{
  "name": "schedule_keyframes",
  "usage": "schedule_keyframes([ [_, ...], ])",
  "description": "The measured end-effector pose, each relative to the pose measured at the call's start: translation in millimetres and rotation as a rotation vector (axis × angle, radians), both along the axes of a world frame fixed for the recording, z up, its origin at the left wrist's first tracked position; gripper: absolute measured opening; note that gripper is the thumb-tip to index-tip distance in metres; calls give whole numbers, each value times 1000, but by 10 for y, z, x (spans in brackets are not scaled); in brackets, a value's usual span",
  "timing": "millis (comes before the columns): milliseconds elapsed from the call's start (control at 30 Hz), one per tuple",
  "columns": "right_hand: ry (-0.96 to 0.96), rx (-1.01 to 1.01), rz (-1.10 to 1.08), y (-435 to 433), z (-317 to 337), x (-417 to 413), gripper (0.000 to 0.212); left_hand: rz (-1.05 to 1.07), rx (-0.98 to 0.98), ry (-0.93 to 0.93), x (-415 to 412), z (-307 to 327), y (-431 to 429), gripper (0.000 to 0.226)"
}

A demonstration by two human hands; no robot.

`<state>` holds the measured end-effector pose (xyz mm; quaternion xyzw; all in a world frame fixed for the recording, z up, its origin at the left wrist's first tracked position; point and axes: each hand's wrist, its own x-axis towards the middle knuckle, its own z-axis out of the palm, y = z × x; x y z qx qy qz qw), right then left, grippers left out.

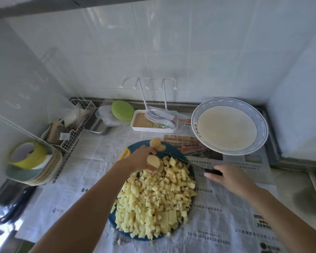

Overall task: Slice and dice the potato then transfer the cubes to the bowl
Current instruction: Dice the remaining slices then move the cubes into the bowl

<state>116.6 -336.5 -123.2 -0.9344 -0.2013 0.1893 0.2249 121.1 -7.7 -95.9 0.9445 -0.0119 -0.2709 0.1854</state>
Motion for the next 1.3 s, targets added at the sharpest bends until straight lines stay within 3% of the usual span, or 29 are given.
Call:
schedule_keyframes([
  [100,-8,7,16,5,2,-11,45,-6,53,51,39,52,-30,88],
  [267,-9,28,-4,42,-50,-65,45,-88,234,122,103,100,-168,84],
  [600,3,53,2,38,-51,-8,47,-149,310,125,192,122,-125,86],
  [733,11,64,1,39,-36,-36,41,-75,123,77,188,153,-22,75],
  [867,36,87,-1,22,-20,-18,47,-24,1,27,139,278,130,57],
  [1133,40,59,41,88,21,-13,50,117,-200,-226,-149,431,341,32],
  [1300,-2,66,-37,238,101,-71,48,261,-331,-227,-312,446,401,29],
])
